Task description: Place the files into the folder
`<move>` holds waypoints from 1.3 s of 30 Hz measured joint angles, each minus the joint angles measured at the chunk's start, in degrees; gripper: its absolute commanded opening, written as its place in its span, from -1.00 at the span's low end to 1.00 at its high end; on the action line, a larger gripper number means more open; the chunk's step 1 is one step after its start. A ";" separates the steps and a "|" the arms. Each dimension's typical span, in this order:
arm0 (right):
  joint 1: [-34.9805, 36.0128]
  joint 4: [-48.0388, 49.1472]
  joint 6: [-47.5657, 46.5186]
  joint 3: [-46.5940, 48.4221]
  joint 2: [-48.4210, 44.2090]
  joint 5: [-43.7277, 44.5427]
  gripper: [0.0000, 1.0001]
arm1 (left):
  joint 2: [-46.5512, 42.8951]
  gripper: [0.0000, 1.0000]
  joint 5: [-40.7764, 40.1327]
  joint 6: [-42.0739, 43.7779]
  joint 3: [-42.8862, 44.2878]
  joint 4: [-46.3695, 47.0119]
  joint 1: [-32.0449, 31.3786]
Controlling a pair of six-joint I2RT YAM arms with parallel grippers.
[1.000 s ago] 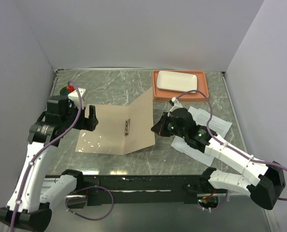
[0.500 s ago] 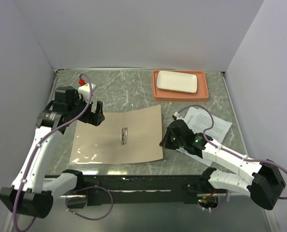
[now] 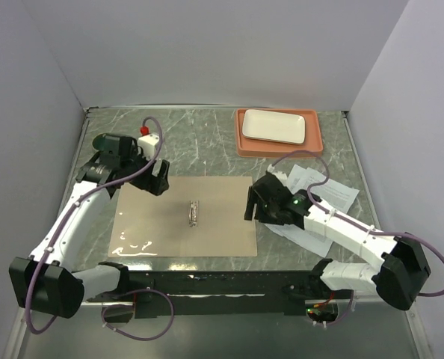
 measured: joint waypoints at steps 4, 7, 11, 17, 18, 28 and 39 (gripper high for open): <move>-2.69 -5.84 -0.11 5.97 1.22 5.55 0.61 | 0.61 0.93 -1.18 0.15 -0.87 2.49 -3.98; -5.40 -8.85 -0.76 8.13 3.56 8.90 0.60 | 2.14 0.96 -3.17 0.76 -2.86 5.20 -6.25; -6.19 -12.02 -2.23 9.38 10.03 10.71 0.59 | 5.55 0.96 -6.56 1.84 -5.49 7.39 -7.08; -4.37 -13.86 -4.79 9.46 16.31 11.69 0.59 | 7.13 0.98 -9.97 2.99 -8.39 9.31 -7.13; -4.07 -13.84 -5.11 9.46 16.50 11.74 0.58 | 7.13 0.98 -10.10 3.13 -8.70 9.79 -7.15; -3.26 -11.43 -6.95 9.14 21.31 10.69 0.32 | 11.26 0.94 -14.23 5.16 -13.27 16.98 -8.33; -3.28 -10.25 -7.54 9.14 24.35 10.43 -0.21 | 16.41 0.89 -17.03 6.73 -16.39 21.77 -11.08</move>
